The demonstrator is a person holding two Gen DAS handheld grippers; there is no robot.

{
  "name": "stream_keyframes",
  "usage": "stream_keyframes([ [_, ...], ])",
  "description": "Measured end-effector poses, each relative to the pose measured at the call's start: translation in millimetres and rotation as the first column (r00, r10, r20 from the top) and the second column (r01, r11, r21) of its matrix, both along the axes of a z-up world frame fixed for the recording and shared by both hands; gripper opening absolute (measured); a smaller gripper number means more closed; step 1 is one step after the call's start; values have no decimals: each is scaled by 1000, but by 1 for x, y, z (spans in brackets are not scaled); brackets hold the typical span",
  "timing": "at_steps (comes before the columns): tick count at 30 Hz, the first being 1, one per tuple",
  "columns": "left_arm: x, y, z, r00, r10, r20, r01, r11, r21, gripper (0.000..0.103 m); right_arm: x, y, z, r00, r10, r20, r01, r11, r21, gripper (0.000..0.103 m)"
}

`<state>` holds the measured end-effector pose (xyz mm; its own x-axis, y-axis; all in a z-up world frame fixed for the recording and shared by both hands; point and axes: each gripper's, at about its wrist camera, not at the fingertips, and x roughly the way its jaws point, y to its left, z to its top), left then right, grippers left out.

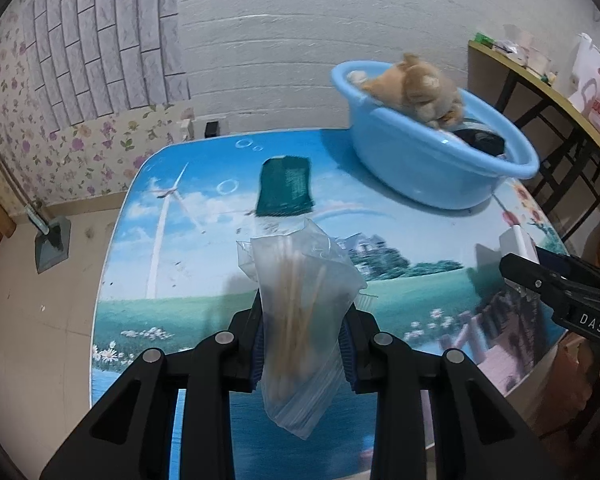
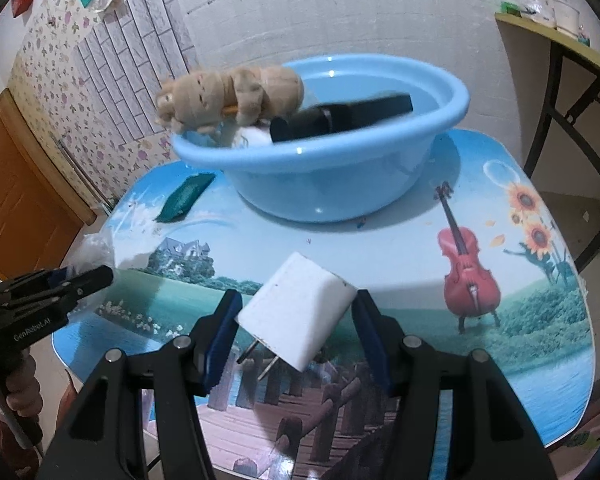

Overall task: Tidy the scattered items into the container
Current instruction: 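Lift the swab bag and white charger off the table with both tools, then carry the swab bag and charger over the blue basin with both tools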

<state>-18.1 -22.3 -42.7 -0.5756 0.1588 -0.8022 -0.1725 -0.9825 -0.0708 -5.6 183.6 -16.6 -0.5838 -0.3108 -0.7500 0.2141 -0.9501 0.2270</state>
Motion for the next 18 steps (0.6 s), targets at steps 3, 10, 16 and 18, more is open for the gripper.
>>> stream_keyframes([
  [3, 1, 8, 10, 1000, -9, -13, 9, 1000, 13, 29, 4, 3, 11, 999, 7, -31, -8, 1000, -9, 56],
  [10, 0, 23, 34, 998, -24, -53, 26, 999, 30, 29, 11, 13, 31, 997, 12, -82, -15, 999, -39, 56],
  [16, -5, 40, 52, 995, -40, -90, 44, 998, 40, 29, 7, 22, 40, 994, 5, -106, -11, 998, -57, 56],
  [18, -7, 46, 57, 994, -51, -97, 55, 998, 37, 29, 6, 25, 45, 993, 2, -117, -10, 998, -62, 56],
])
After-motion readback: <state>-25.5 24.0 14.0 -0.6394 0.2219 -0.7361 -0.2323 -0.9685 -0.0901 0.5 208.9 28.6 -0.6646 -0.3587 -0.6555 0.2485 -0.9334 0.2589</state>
